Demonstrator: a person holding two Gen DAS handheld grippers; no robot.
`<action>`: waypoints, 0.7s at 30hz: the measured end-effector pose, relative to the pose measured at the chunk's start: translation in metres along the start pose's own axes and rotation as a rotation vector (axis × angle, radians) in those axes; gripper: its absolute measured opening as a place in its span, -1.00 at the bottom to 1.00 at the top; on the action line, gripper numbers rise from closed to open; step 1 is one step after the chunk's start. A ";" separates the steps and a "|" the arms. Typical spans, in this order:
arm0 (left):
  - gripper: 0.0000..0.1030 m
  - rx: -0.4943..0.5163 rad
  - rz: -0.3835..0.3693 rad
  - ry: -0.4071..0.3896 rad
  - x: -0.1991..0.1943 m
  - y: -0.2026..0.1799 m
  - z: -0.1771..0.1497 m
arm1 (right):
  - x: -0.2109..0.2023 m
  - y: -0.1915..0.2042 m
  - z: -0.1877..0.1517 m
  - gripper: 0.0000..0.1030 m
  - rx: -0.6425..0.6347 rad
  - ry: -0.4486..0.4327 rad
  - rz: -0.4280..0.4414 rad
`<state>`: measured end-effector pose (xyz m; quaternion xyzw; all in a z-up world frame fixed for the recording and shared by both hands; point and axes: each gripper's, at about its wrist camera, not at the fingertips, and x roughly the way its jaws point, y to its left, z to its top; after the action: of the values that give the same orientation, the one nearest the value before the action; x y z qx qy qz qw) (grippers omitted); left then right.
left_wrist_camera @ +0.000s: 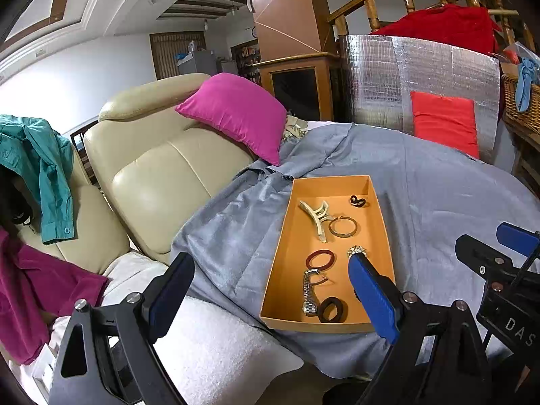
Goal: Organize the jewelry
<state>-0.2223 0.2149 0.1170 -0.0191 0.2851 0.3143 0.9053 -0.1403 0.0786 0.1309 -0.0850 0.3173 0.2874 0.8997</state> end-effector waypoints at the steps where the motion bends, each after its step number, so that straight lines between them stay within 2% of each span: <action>1: 0.80 0.000 0.001 -0.002 -0.001 0.000 0.000 | -0.001 0.000 0.000 0.25 0.001 -0.003 -0.001; 21: 0.80 -0.023 0.027 -0.010 -0.007 0.014 -0.005 | -0.006 0.012 0.000 0.25 -0.005 -0.002 -0.003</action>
<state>-0.2372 0.2216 0.1184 -0.0239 0.2772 0.3295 0.9022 -0.1511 0.0858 0.1354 -0.0874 0.3157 0.2871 0.9001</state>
